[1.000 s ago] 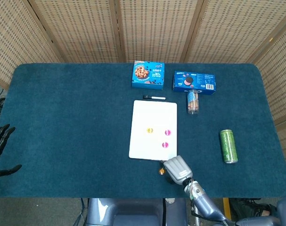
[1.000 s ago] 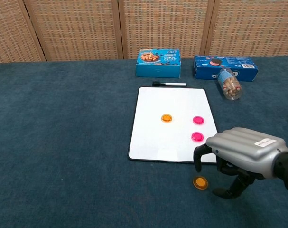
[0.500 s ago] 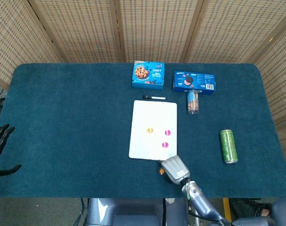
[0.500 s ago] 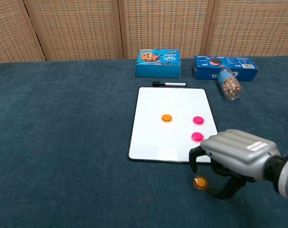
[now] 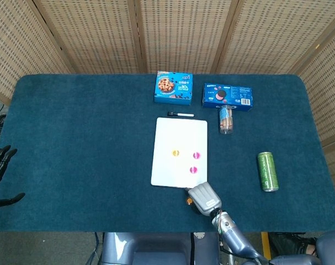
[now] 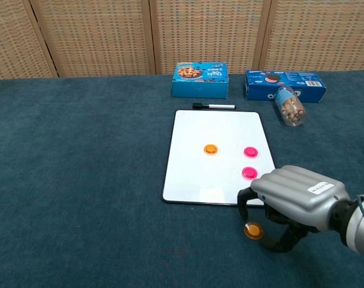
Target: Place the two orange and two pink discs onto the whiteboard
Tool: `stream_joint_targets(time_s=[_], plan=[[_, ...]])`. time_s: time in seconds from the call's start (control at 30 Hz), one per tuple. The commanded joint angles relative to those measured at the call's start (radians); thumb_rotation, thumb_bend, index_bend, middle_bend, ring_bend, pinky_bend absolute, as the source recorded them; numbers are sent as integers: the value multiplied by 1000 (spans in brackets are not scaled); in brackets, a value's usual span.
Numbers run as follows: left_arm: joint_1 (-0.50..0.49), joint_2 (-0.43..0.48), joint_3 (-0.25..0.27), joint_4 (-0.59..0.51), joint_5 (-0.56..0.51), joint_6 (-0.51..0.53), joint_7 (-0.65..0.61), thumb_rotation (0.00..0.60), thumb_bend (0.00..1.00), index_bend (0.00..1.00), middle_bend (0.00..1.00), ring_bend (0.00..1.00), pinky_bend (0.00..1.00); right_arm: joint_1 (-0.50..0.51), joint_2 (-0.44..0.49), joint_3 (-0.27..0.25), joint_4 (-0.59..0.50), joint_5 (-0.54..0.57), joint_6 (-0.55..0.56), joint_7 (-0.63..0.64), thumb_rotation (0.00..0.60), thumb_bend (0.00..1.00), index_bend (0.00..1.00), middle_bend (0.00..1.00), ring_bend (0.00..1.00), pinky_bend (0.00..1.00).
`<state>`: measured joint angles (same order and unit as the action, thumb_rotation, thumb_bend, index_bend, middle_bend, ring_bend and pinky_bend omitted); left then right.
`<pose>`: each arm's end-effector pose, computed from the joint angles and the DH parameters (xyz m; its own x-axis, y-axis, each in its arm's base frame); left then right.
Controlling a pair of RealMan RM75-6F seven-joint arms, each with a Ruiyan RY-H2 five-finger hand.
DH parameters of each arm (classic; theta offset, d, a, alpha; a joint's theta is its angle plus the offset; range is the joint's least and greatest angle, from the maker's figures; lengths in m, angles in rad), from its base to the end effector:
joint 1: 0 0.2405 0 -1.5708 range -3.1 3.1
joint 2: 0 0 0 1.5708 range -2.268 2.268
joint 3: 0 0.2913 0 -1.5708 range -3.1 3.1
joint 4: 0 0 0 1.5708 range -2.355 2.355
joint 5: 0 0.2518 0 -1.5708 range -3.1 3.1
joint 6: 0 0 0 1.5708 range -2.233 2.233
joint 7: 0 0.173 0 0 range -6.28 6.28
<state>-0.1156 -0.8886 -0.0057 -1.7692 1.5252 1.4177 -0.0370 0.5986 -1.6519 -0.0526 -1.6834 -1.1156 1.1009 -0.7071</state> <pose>-0.3395 0.2129 0.1823 0.4350 0.0956 0.8954 0.9004 -0.0544 -0.4316 -0.1739 -0.2647 -0.1269 0.6008 -0.3551 0.7162 -0.7758 -0.4753 0.4151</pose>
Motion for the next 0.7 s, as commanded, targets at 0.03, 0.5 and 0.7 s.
stream_joint_targets(time_s=[0.03, 0.5, 0.7], plan=[[0, 0, 0, 0, 0, 0, -1, 600, 0, 0, 0, 0, 0, -1, -3, 1, 3, 2, -5, -3, 600, 337, 403, 982, 1000, 1000], [-1, 3, 0, 0, 0, -2, -6, 600, 0, 0, 0, 0, 0, -8, -9, 11, 9, 16, -16, -21, 600, 337, 431, 983, 1000, 1000], [0, 3, 0, 0, 1, 0, -7, 600, 0, 0, 0, 0, 0, -10, -13, 11, 14, 18, -22, -21, 600, 354, 492, 983, 1000, 1000]])
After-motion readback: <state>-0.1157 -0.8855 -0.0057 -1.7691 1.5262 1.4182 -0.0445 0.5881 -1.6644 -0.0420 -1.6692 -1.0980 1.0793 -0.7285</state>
